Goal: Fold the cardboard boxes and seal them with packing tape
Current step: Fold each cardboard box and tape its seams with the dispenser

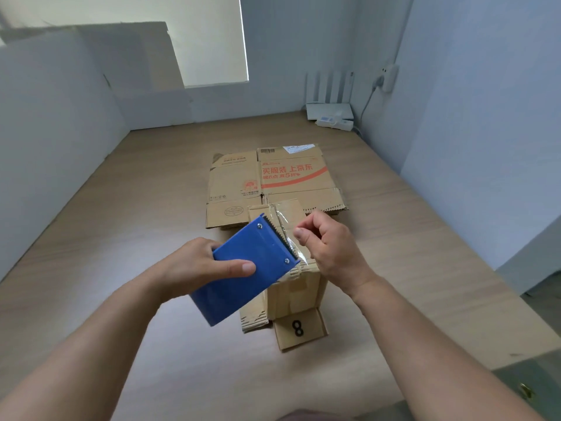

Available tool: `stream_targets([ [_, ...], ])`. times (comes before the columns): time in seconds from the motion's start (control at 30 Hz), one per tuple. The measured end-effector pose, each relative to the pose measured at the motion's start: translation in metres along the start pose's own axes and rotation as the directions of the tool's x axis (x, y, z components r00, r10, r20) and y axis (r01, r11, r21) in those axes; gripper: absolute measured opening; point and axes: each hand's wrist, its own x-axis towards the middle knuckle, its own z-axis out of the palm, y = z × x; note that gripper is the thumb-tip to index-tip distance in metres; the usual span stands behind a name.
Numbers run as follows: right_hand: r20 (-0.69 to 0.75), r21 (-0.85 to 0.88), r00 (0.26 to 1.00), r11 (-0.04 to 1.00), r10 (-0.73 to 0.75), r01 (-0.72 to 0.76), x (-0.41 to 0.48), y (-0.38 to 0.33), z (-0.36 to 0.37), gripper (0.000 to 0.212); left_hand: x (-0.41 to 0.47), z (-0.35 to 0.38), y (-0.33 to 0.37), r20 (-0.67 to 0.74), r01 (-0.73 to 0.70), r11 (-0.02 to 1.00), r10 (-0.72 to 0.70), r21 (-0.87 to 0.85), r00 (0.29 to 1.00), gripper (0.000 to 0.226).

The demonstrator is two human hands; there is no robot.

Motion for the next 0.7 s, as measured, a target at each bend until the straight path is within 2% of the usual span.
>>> stream_targets([
  [0.1,-0.096,0.105,0.988,0.988,0.124,-0.114,-0.011,0.015,-0.012,0.019,-0.016,-0.023,-0.012,0.038,0.024,1.000,-0.024,0.010,0.999,0.084],
  [0.2,-0.235,0.132,0.933,0.960,0.271,-0.246,-0.023,0.040,-0.039,0.019,-0.035,-0.046,-0.037,0.049,0.127,0.990,-0.130,0.058,0.990,0.089],
  [0.33,-0.200,0.083,0.908,0.929,0.369,-0.360,-0.031,0.059,-0.037,0.018,-0.034,-0.044,-0.048,0.089,0.231,0.966,-0.242,0.118,0.966,0.089],
  [0.5,-0.190,0.056,0.890,0.910,0.414,-0.411,-0.031,0.071,-0.027,0.018,-0.025,-0.043,-0.047,0.113,0.280,0.946,-0.300,0.162,0.947,0.078],
  [0.7,-0.198,0.054,0.850,0.871,0.489,-0.488,-0.033,0.084,-0.019,0.017,-0.007,-0.040,-0.046,0.122,0.325,0.917,-0.359,0.231,0.925,0.086],
])
